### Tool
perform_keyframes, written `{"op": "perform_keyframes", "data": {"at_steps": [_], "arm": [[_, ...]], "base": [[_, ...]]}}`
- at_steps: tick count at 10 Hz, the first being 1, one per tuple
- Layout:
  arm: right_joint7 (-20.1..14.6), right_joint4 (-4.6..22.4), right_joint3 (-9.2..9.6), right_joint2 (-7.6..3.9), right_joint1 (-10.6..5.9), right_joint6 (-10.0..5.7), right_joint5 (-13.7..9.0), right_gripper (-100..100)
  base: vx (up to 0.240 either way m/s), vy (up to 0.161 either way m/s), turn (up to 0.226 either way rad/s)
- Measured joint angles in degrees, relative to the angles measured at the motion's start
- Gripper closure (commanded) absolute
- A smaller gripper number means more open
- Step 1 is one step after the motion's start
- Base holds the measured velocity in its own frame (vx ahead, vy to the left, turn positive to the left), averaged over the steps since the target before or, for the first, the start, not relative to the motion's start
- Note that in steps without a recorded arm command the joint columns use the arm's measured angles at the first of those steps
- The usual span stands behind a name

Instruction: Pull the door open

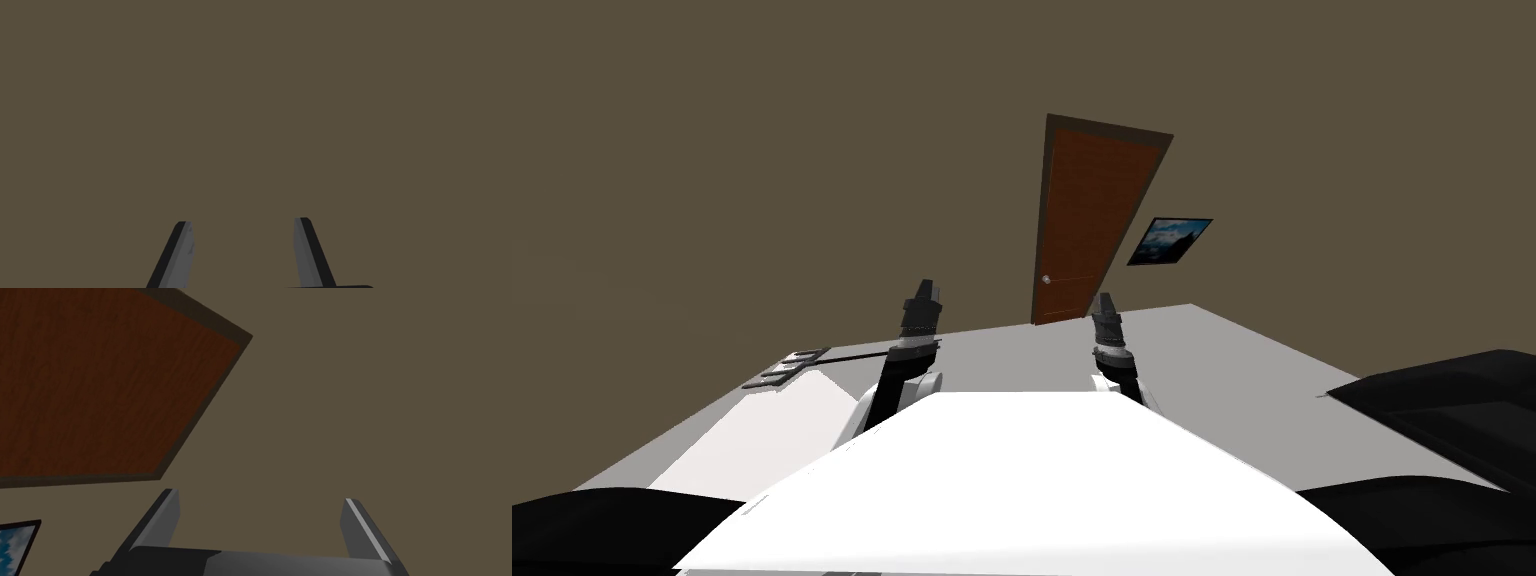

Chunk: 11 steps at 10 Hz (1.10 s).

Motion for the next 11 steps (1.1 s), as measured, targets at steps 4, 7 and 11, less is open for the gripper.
{"op": "perform_keyframes", "data": {"at_steps": [4, 7, 11], "arm": [[2.4, 5.3, -1.72, -1.12, -1.79, -1.83, 2.5, -100], [3.9, 8.8, -2.9, -1.85, -2.96, -3.11, 4.0, -100], [6.4, 13.9, -4.19, -2.52, -4.6, -4.92, 6.5, -100]], "base": [[0.118, 0.015, -0.035], [0.097, 0.011, -0.031], [0.101, 0.015, -0.031]]}}
